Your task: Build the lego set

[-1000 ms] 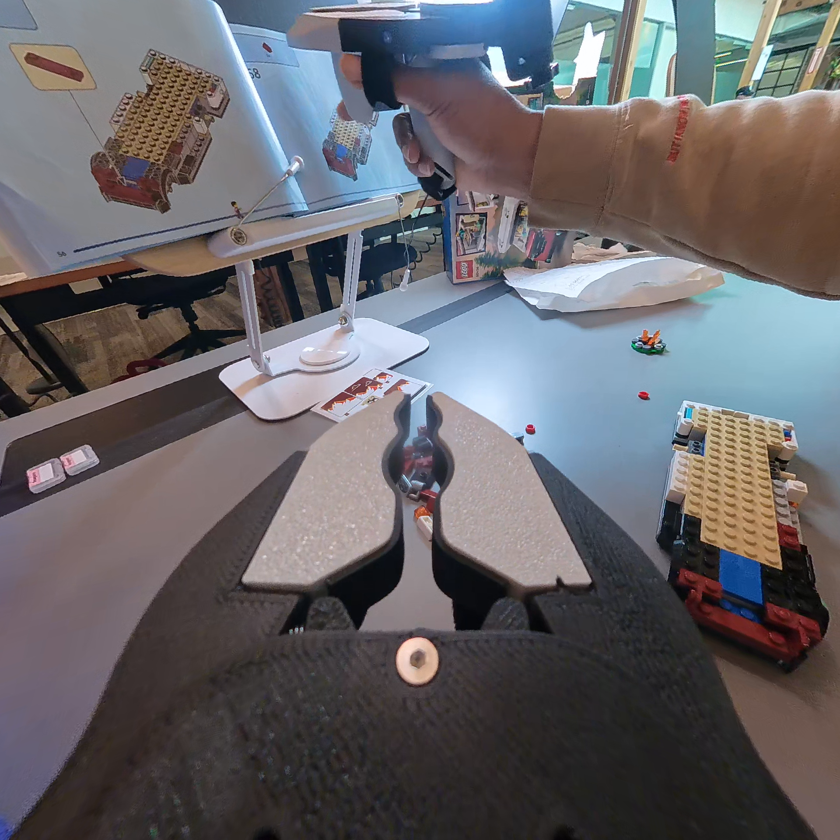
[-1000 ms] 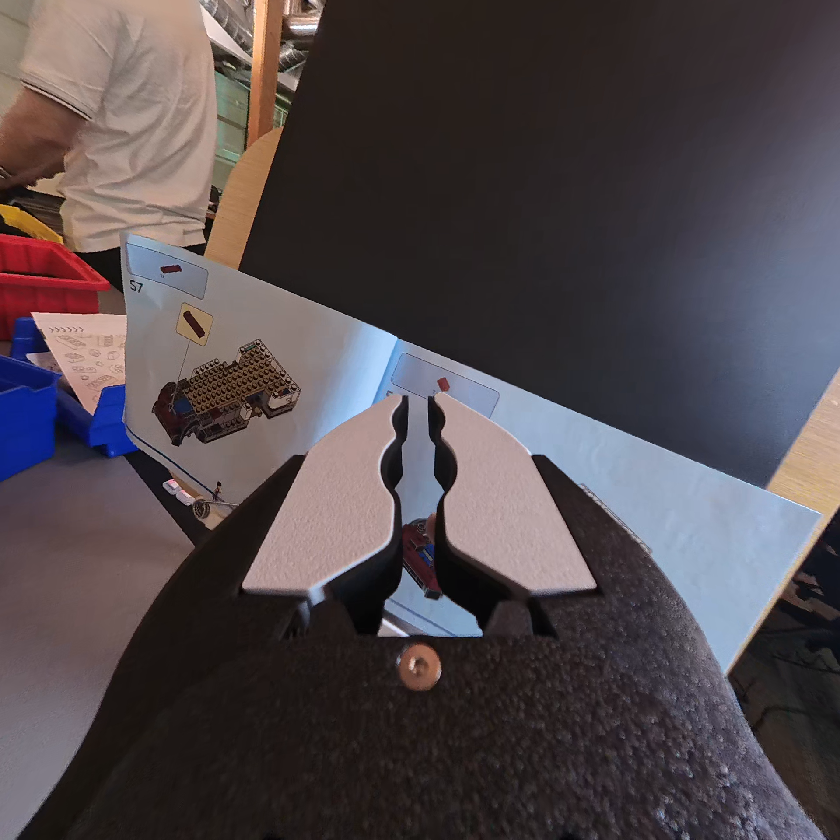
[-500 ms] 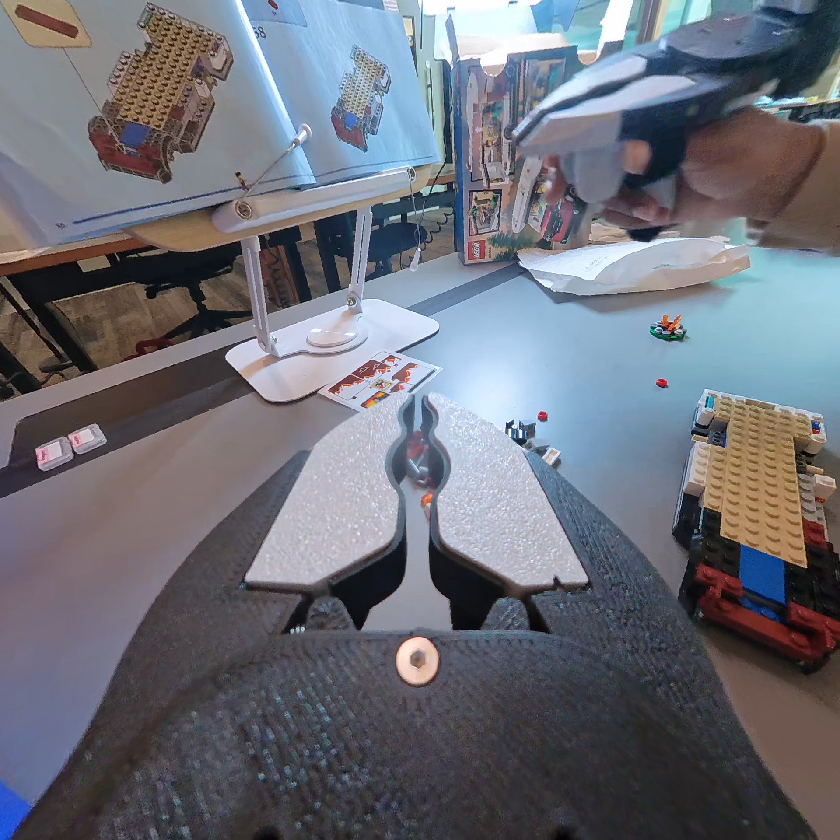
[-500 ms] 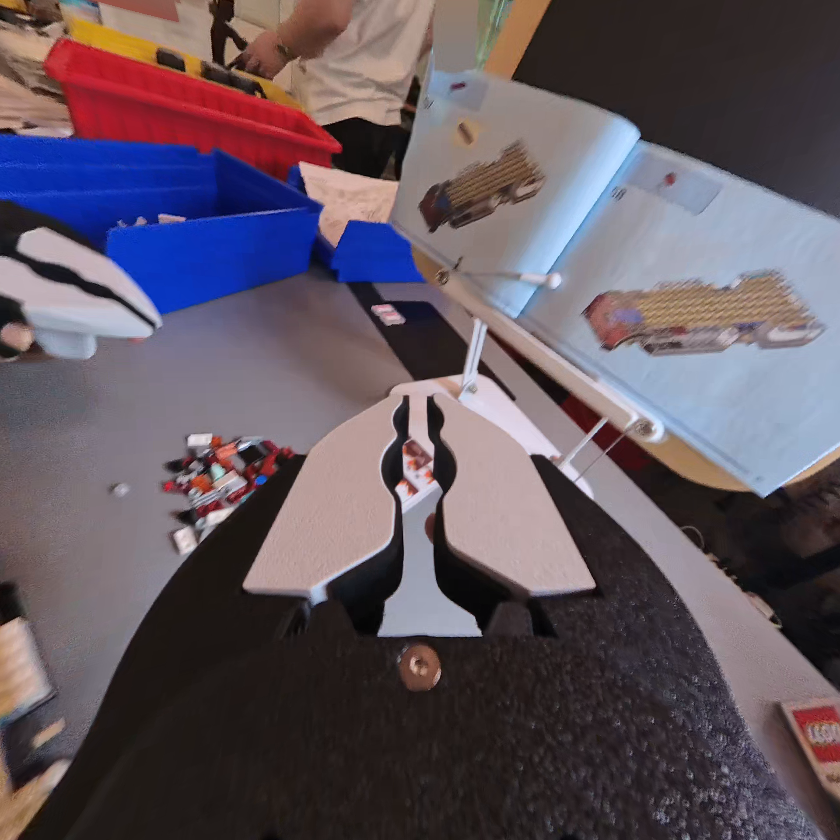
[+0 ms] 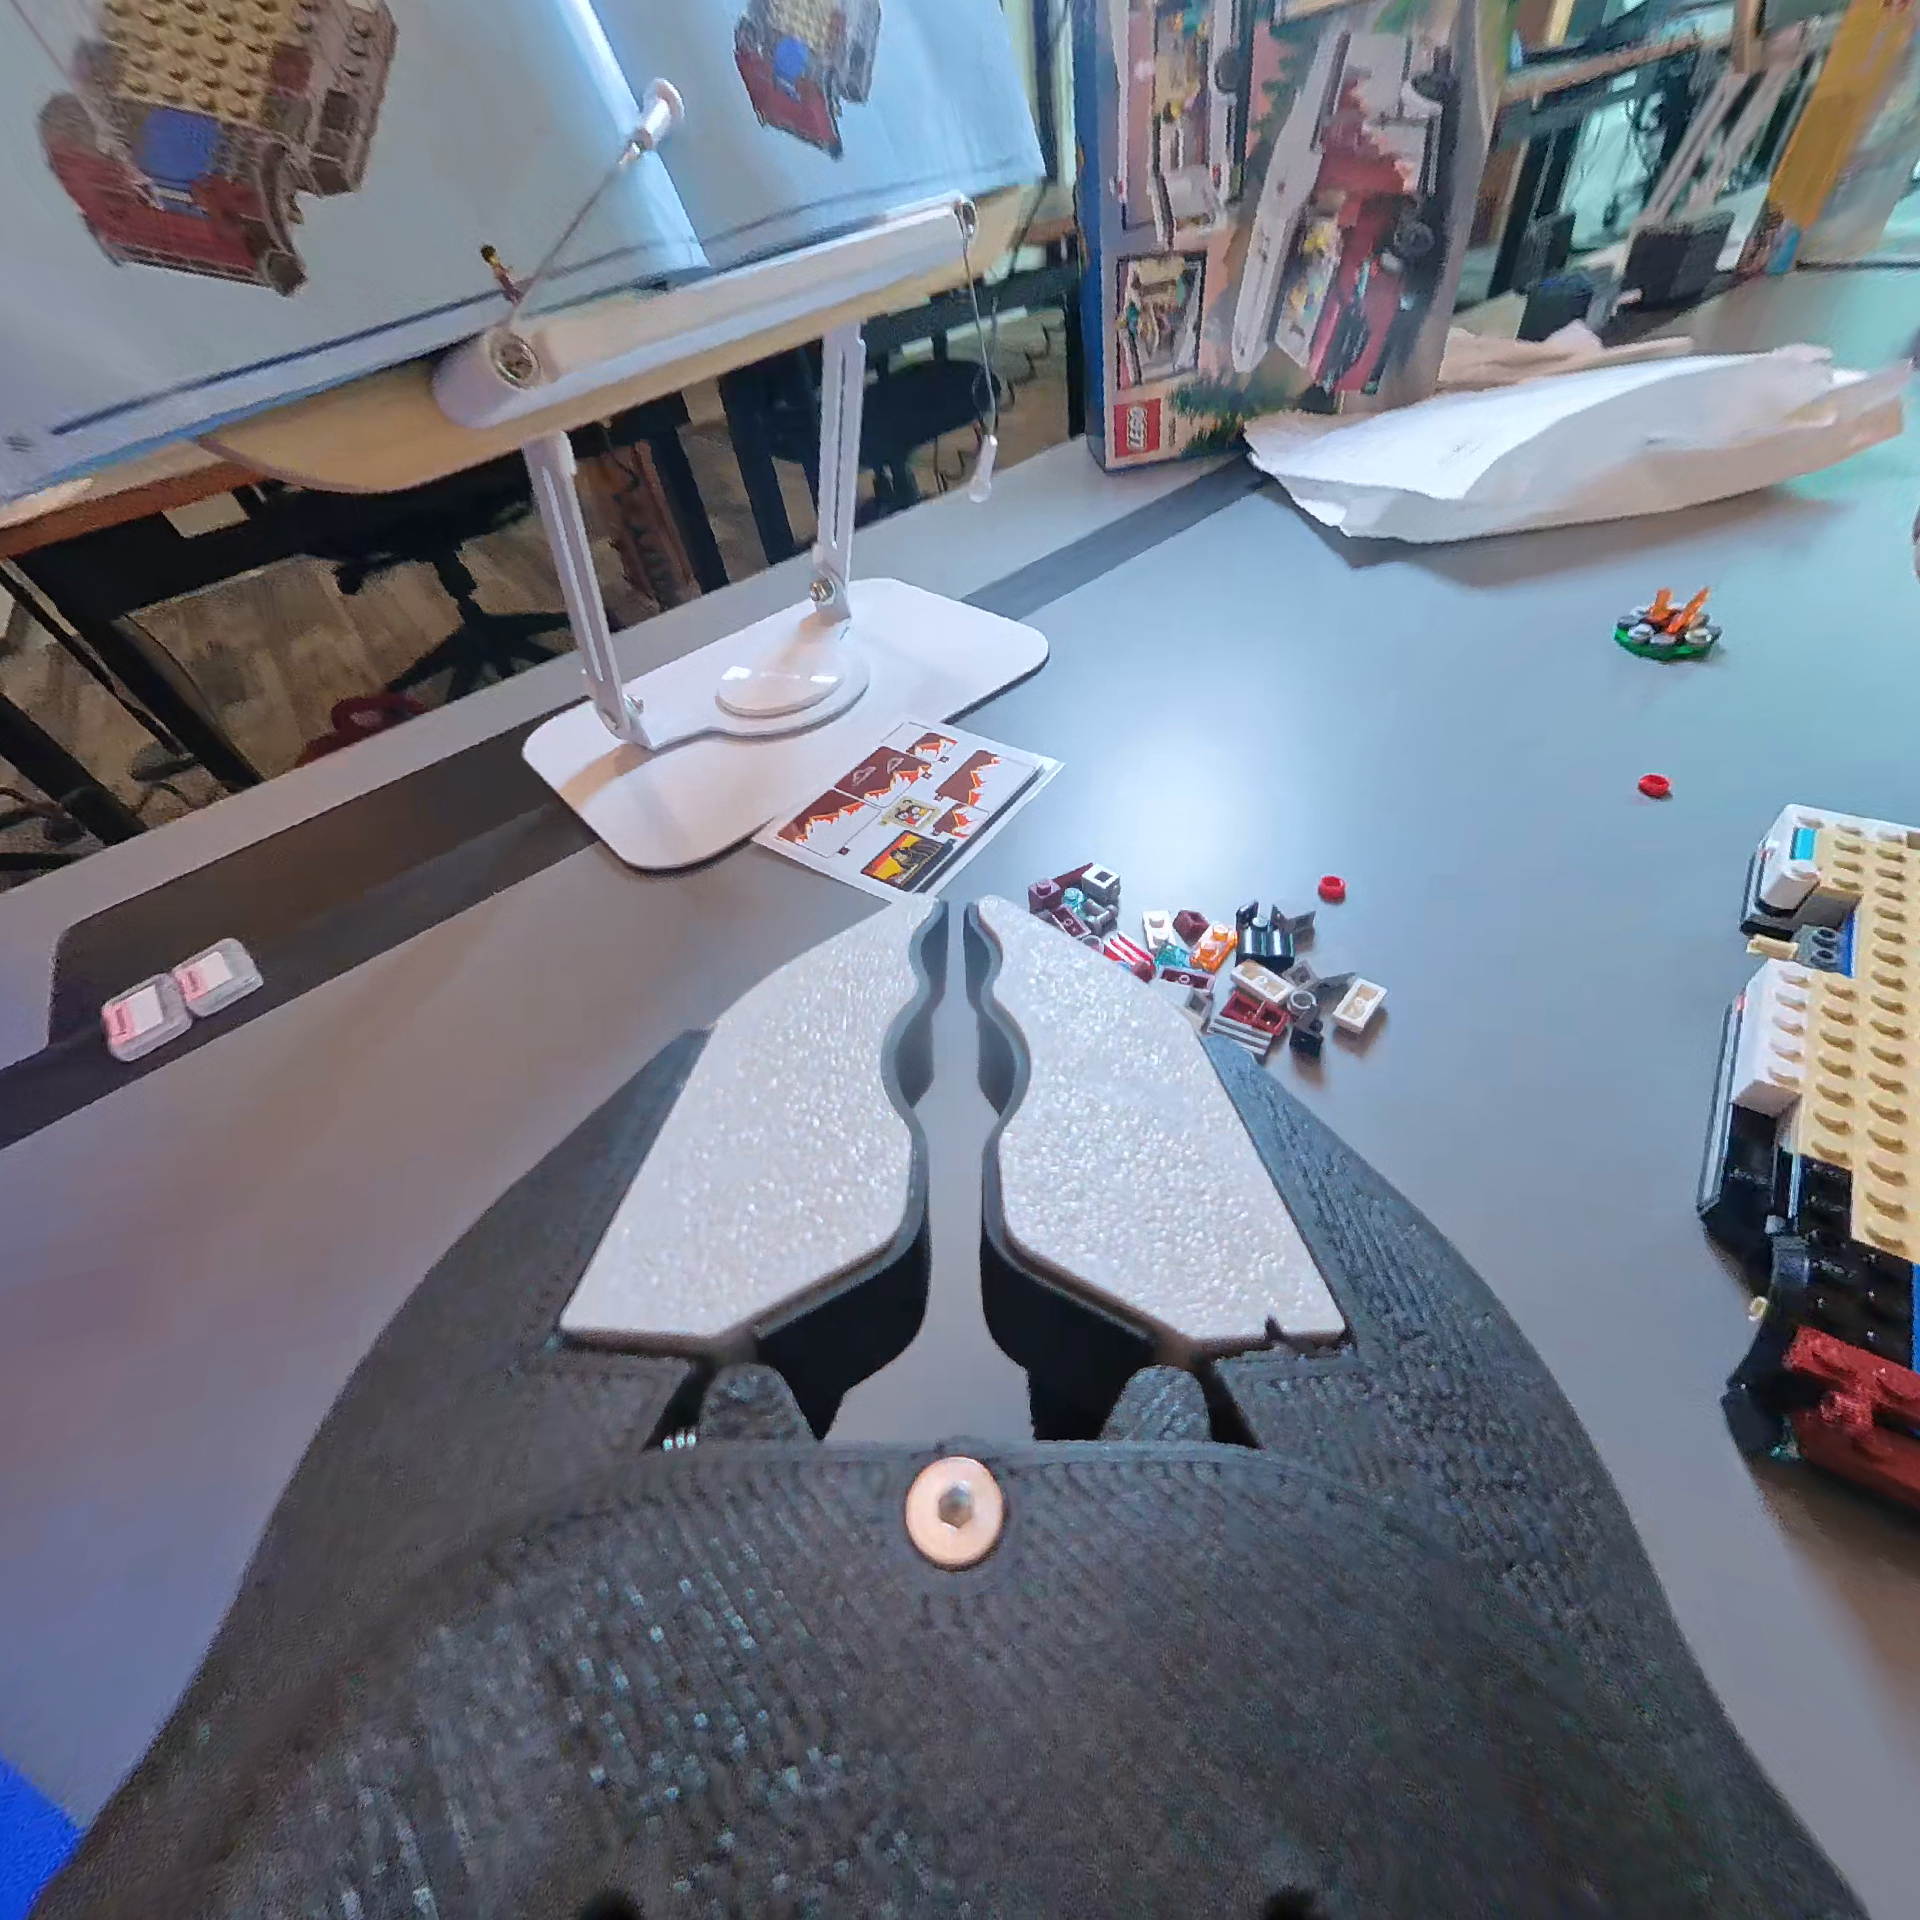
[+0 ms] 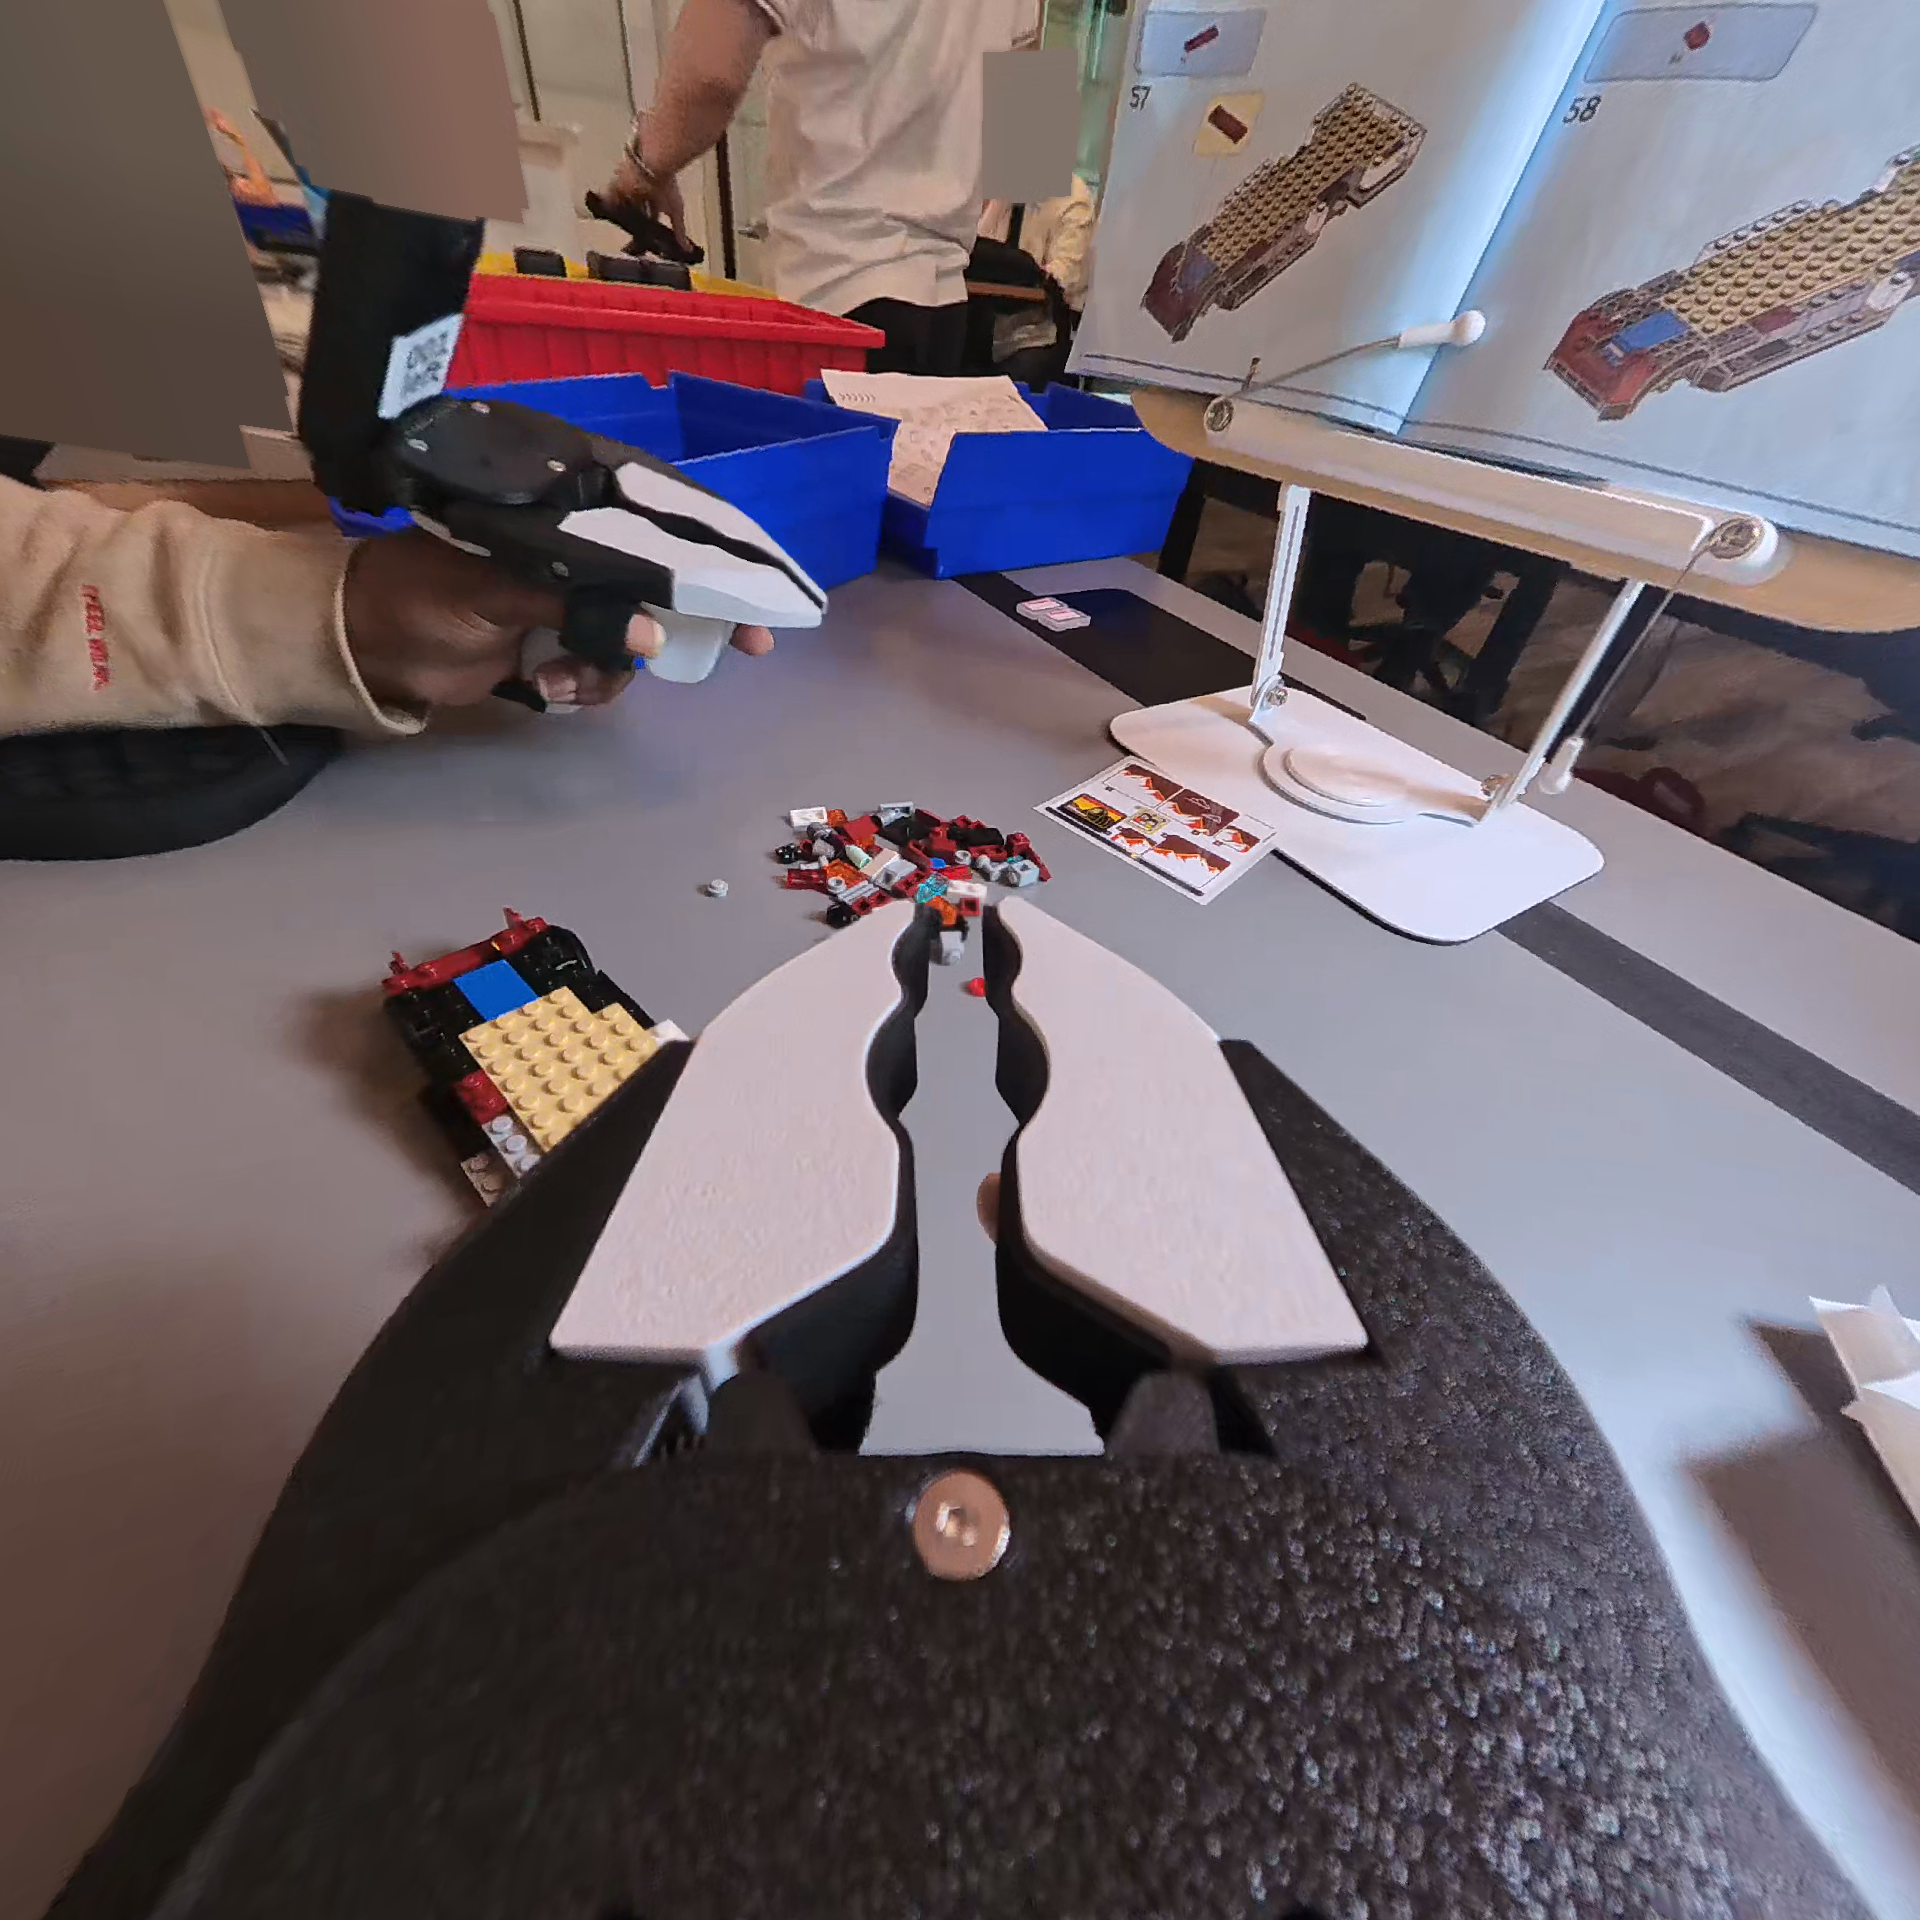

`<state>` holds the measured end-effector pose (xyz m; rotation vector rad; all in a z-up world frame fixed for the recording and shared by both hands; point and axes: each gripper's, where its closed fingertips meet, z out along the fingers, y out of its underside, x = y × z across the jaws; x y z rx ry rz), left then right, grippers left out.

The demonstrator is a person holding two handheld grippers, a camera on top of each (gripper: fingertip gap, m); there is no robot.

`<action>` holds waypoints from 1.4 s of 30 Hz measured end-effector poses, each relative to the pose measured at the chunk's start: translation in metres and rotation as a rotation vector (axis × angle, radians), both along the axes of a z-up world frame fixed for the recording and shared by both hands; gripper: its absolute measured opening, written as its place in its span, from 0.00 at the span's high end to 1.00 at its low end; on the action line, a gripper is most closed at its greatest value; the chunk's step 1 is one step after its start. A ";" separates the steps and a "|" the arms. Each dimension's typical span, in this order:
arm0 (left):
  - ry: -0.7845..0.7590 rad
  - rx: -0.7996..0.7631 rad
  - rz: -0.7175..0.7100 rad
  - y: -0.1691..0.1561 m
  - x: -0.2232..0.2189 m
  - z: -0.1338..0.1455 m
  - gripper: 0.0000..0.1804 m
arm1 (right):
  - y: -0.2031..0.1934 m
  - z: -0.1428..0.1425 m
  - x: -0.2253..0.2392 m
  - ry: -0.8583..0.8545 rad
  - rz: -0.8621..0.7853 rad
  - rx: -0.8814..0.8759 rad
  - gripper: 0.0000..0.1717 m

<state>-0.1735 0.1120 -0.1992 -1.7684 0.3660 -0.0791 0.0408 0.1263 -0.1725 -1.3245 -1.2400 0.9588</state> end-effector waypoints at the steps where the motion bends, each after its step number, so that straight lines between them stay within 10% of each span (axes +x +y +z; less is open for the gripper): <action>1: 0.019 -0.052 -0.023 0.004 0.002 -0.006 0.98 | 0.000 0.000 -0.001 0.006 0.010 -0.015 0.94; 10: 0.067 -0.493 -0.226 0.030 0.014 -0.069 0.88 | -0.017 -0.018 -0.005 -0.049 0.124 -0.058 0.94; 30: 0.291 -0.520 -0.245 0.053 0.007 -0.083 0.97 | -0.009 -0.021 -0.003 -0.050 0.101 -0.075 0.95; 37: 0.172 -0.385 -0.366 -0.003 0.049 -0.032 0.98 | -0.009 -0.020 -0.003 -0.053 0.099 -0.065 0.95; 42: 0.228 -0.421 -0.453 -0.063 0.078 -0.044 0.97 | -0.031 -0.033 -0.007 -0.174 0.197 0.013 0.92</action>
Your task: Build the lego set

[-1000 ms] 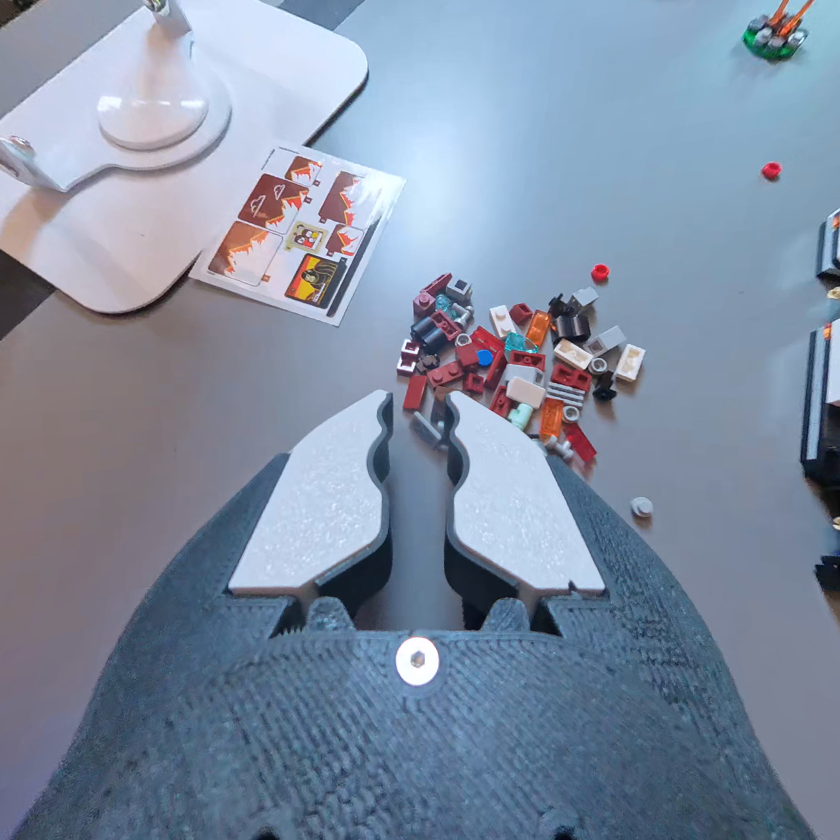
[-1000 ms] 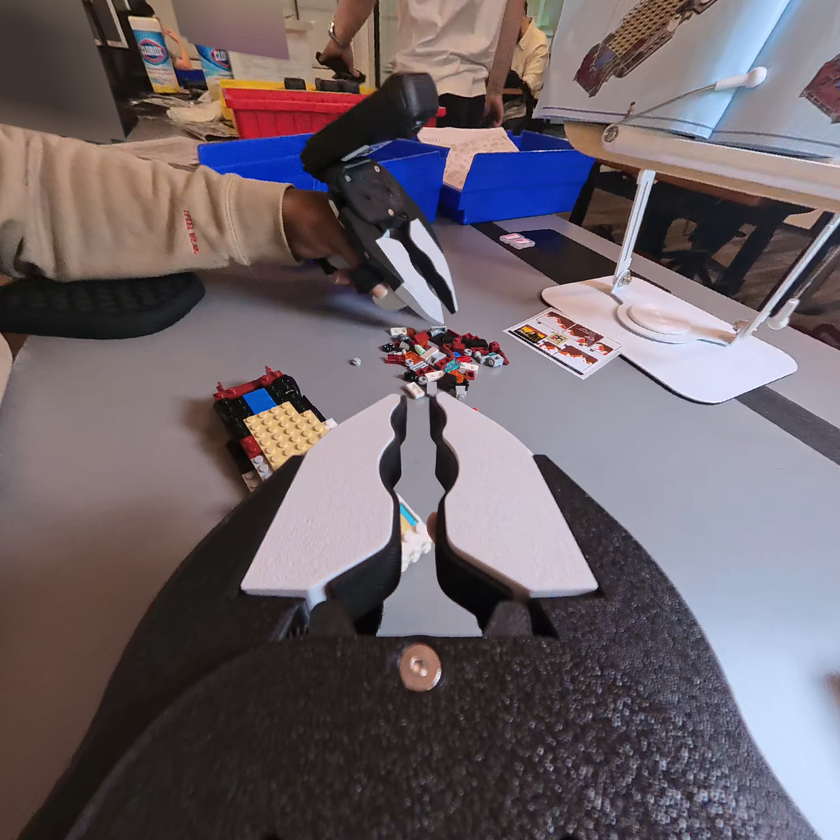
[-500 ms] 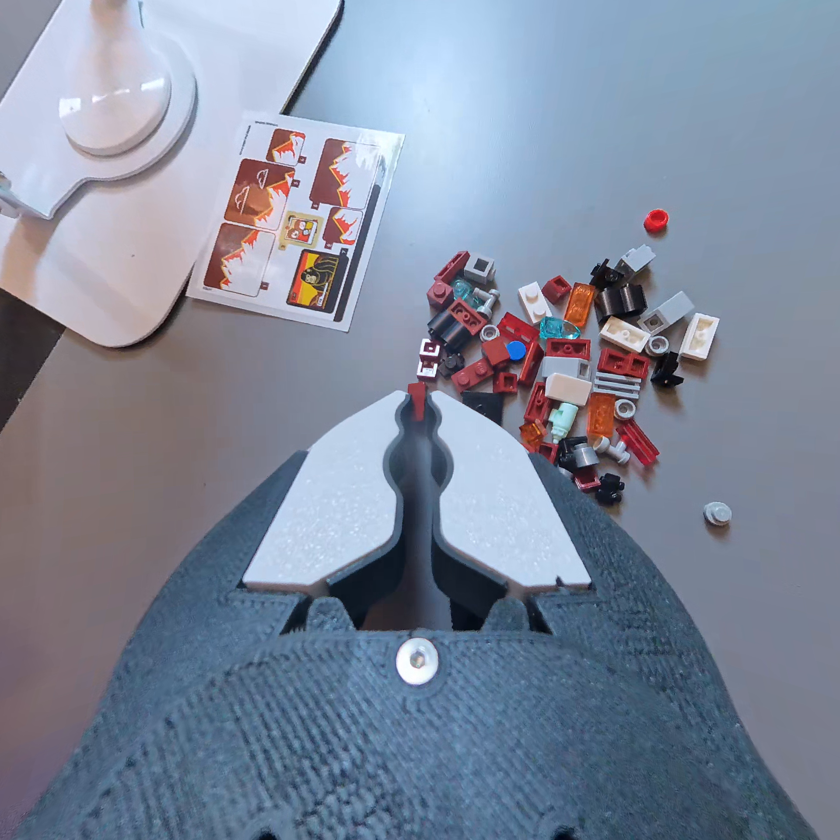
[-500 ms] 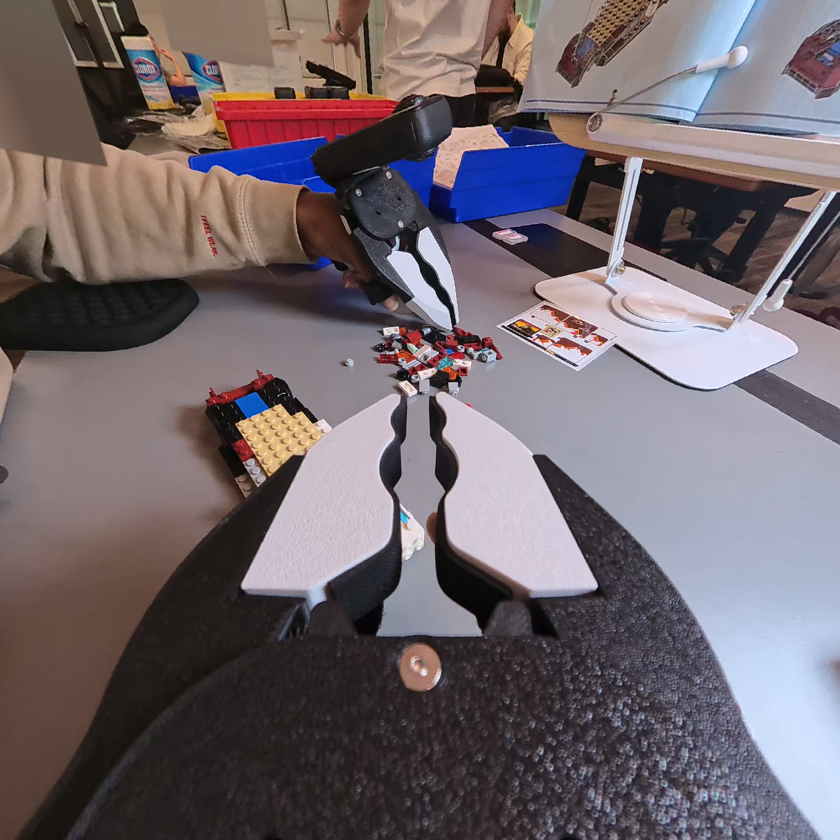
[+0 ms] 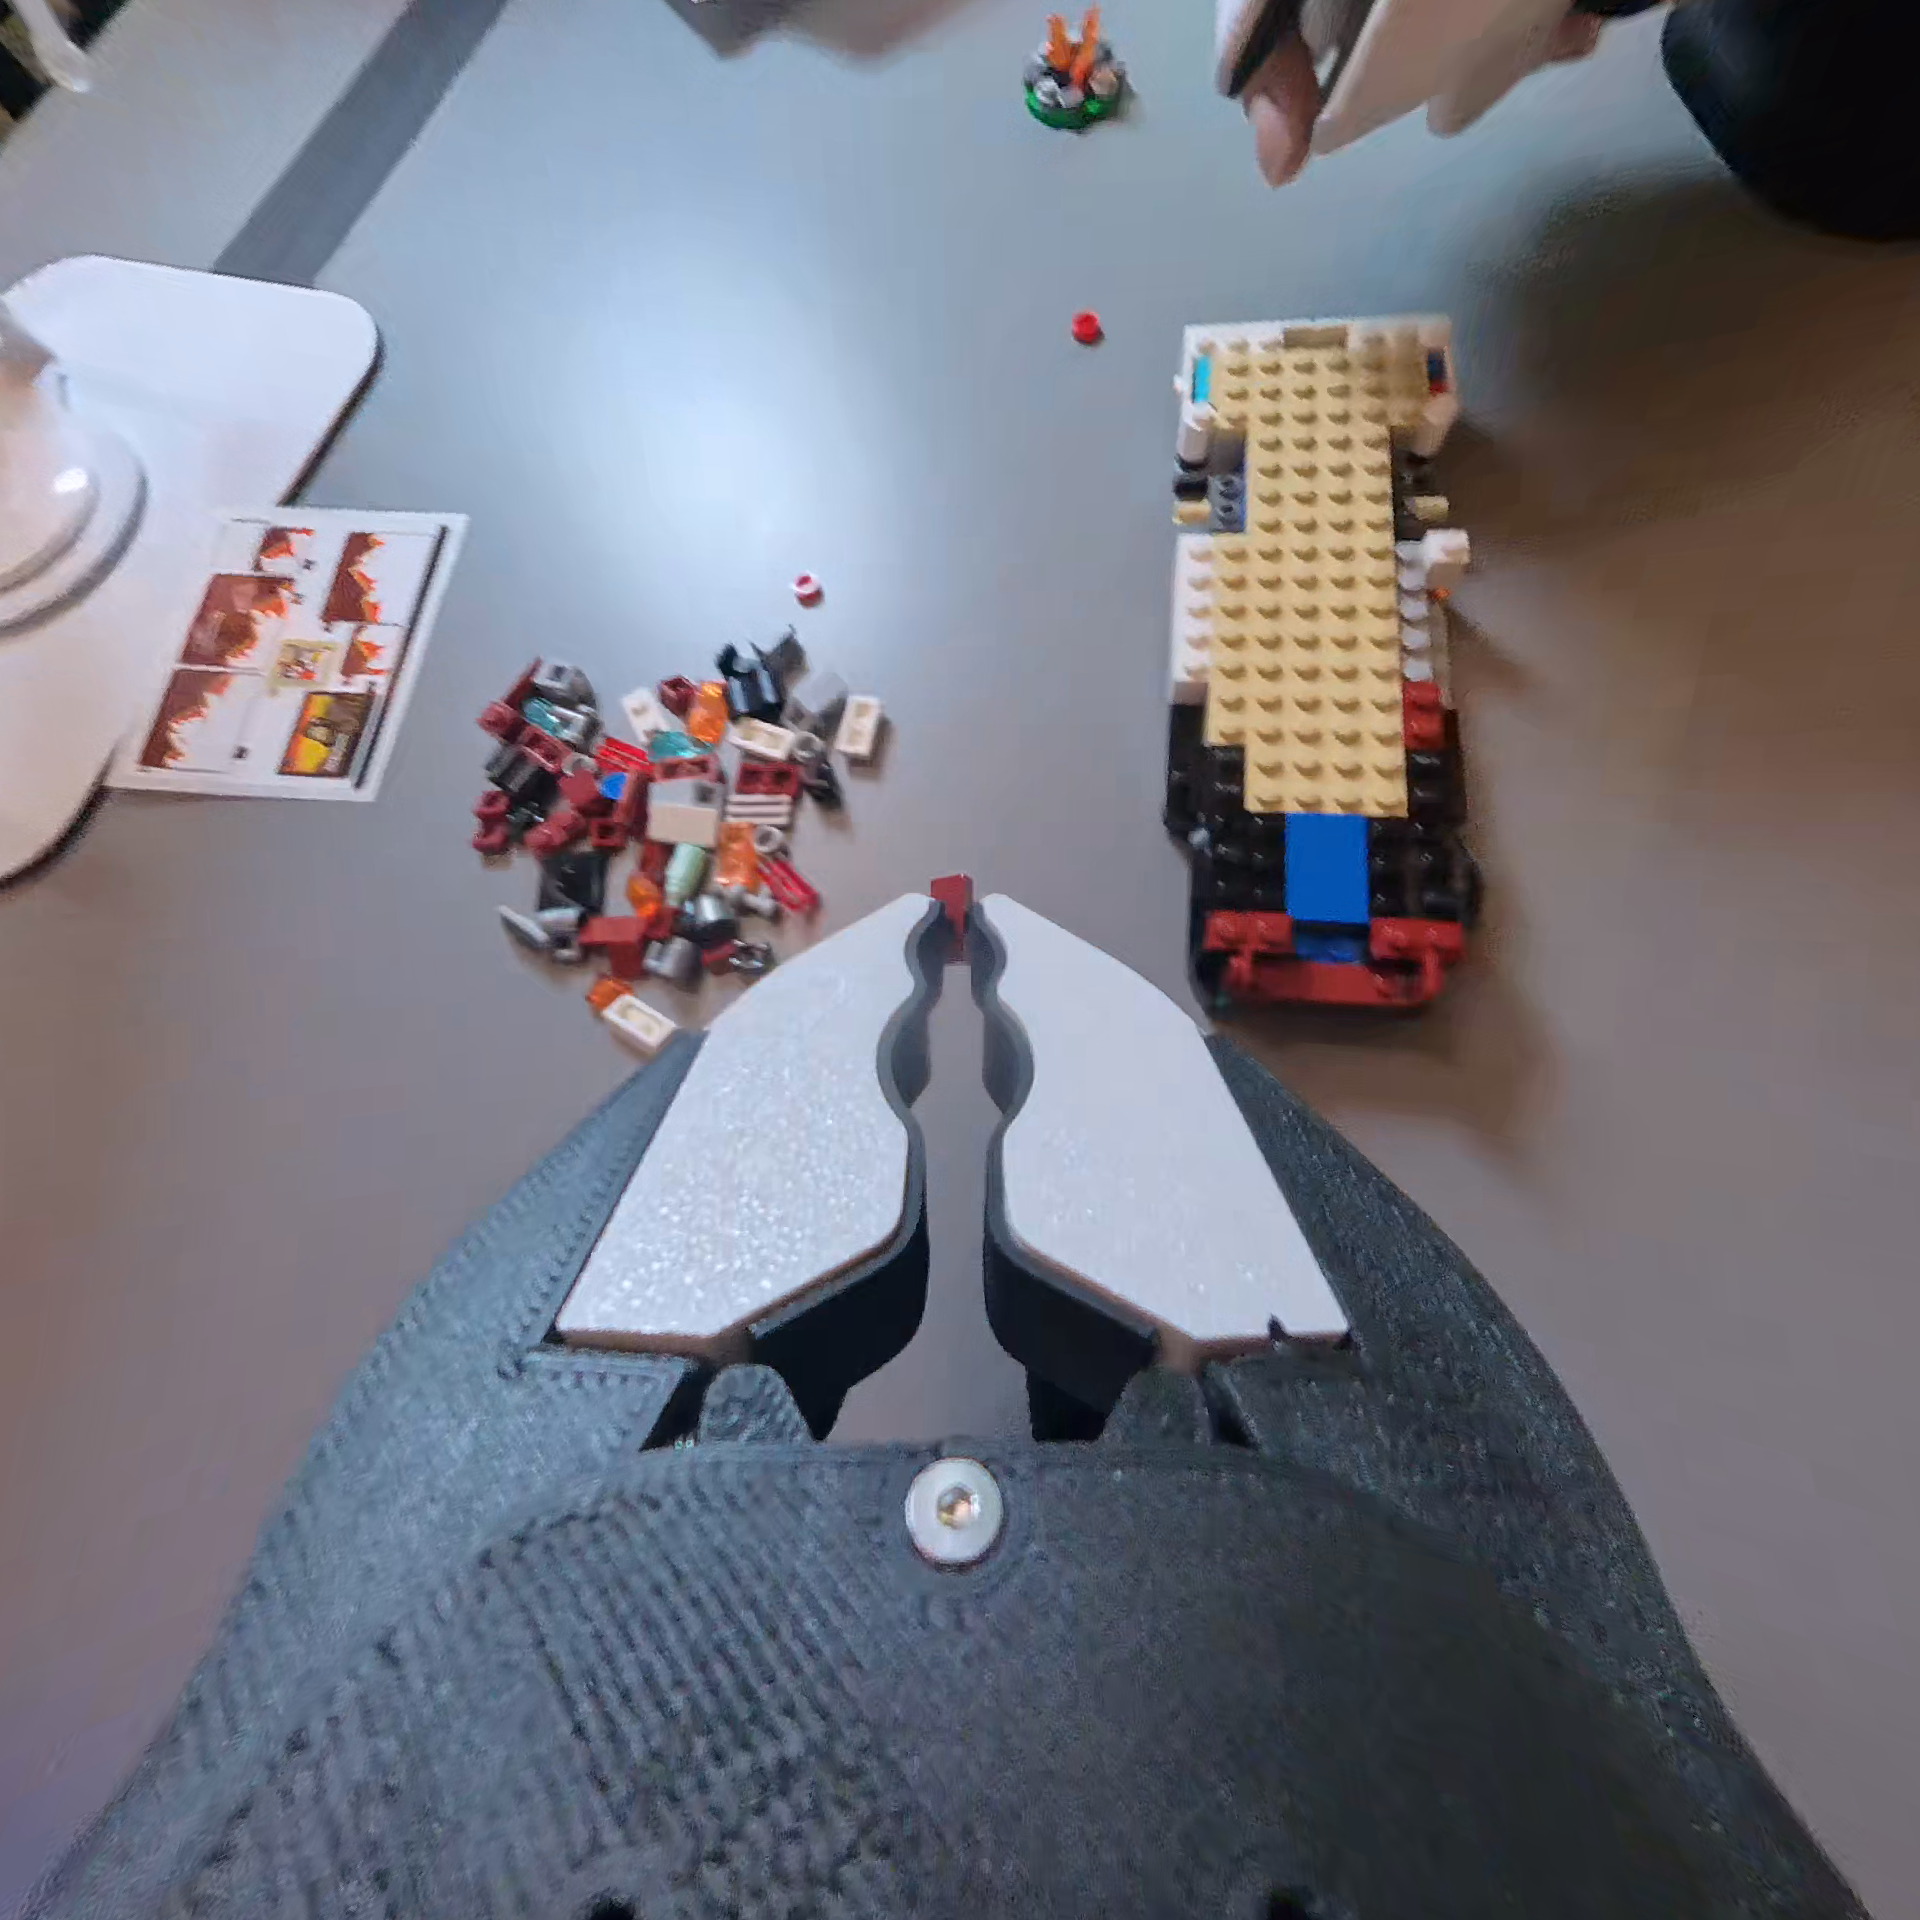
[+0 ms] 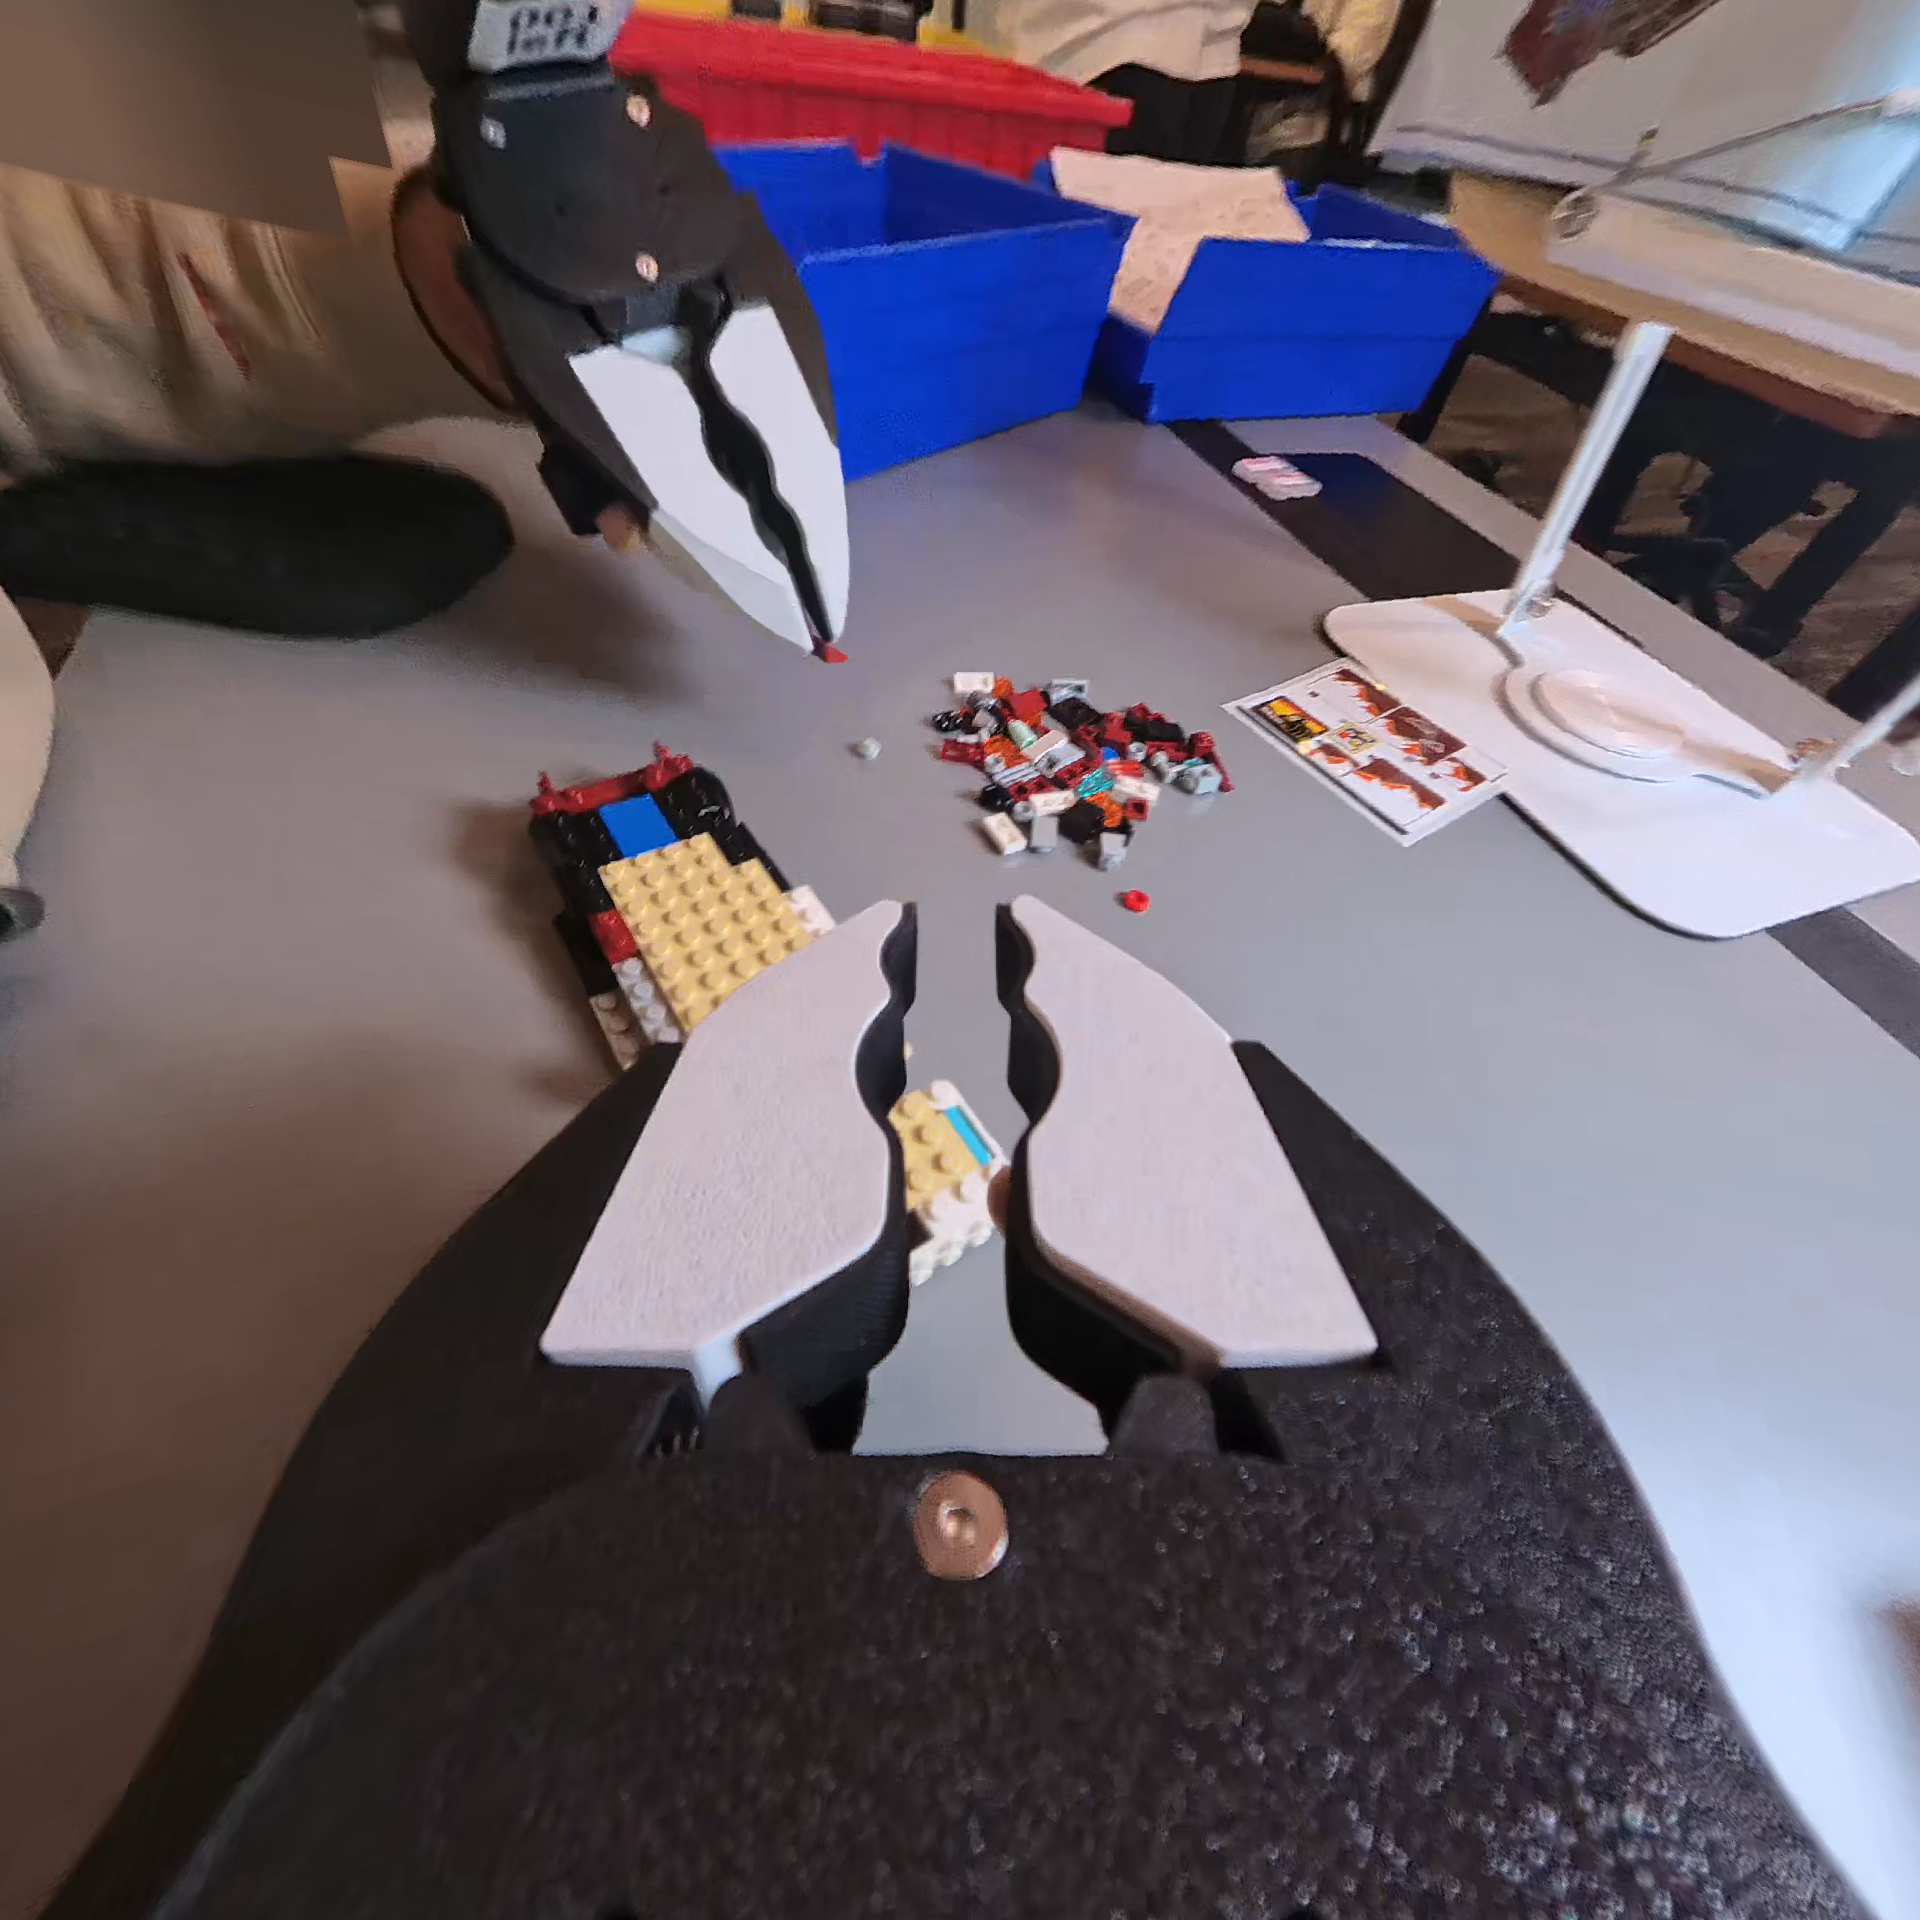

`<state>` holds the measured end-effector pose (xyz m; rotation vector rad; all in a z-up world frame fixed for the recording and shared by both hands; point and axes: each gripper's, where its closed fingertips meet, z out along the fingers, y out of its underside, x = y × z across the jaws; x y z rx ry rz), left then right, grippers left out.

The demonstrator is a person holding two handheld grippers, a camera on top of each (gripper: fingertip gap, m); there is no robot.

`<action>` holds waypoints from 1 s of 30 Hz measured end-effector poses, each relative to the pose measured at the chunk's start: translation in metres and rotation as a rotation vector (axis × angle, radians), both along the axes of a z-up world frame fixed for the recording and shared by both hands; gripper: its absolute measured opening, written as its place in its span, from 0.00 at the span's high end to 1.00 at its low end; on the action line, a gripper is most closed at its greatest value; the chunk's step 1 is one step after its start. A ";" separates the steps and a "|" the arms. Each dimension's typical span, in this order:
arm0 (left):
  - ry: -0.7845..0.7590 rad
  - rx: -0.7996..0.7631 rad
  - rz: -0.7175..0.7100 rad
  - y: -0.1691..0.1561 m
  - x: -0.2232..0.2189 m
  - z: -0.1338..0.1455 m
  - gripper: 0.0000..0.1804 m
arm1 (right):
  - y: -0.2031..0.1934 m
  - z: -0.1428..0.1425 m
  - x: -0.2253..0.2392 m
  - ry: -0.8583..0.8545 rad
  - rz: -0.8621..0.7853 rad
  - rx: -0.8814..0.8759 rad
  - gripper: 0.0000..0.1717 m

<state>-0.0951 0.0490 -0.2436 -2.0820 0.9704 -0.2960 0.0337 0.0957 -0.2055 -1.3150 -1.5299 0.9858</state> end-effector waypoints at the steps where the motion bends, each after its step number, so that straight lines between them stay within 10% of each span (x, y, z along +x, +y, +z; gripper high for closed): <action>1: 0.006 -0.016 -0.008 -0.008 0.003 -0.006 0.97 | -0.006 -0.004 -0.001 -0.037 0.025 0.028 0.89; 12: 0.102 -0.113 -0.116 -0.042 0.016 -0.040 0.97 | -0.035 -0.046 -0.024 -0.549 0.267 0.270 0.61; 30: 0.088 -0.120 -0.130 -0.048 0.013 -0.039 0.90 | -0.044 -0.068 -0.028 -0.865 0.474 0.288 0.62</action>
